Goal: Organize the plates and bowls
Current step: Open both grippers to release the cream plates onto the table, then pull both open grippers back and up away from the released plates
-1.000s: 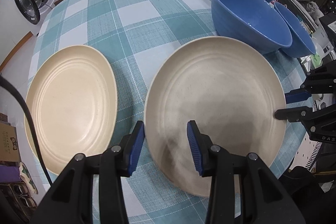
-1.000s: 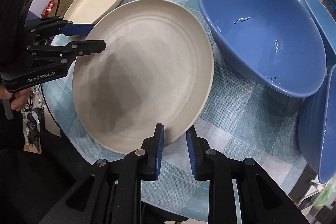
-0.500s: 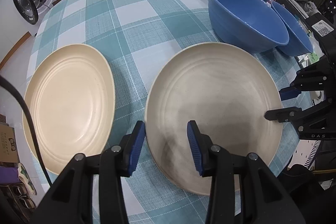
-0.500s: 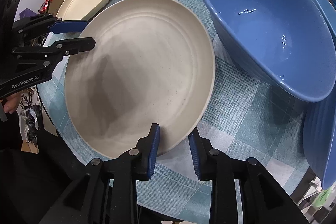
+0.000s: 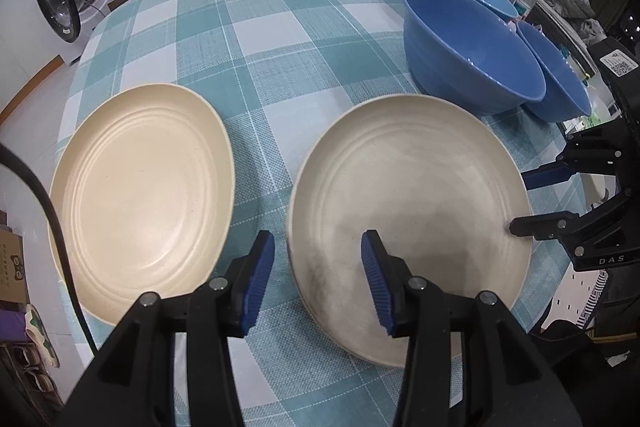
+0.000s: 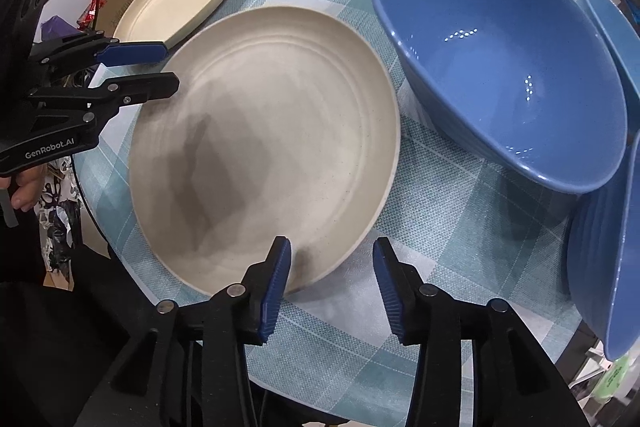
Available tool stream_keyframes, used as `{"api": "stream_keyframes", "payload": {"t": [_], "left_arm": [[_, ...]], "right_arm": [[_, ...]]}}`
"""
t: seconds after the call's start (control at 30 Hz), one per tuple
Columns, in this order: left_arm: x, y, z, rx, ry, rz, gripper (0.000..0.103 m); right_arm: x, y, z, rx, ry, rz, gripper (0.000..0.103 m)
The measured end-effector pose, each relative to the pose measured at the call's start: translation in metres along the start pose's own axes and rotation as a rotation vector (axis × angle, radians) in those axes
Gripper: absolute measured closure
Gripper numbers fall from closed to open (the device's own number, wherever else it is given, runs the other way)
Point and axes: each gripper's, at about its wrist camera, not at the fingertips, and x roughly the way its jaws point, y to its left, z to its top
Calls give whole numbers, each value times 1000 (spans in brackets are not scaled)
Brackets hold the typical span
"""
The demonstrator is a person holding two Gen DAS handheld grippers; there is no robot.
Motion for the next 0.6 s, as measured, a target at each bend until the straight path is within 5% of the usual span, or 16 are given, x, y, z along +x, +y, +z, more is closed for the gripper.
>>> {"api": "stream_keyframes", "payload": {"t": [0.3,0.37,0.6], "left_arm": [[-25,19,-7,-71,-81,32,40],[-28,25,-9,-94,-94,39,26],[-41,32,-13,-123,-153,85,13]], "right_arm": [[-28,3,-4,-30,-74,35,33],[-34,9,-2,-43,-91,40,32],[-48,25,7,-78,-147,67,15]]}}
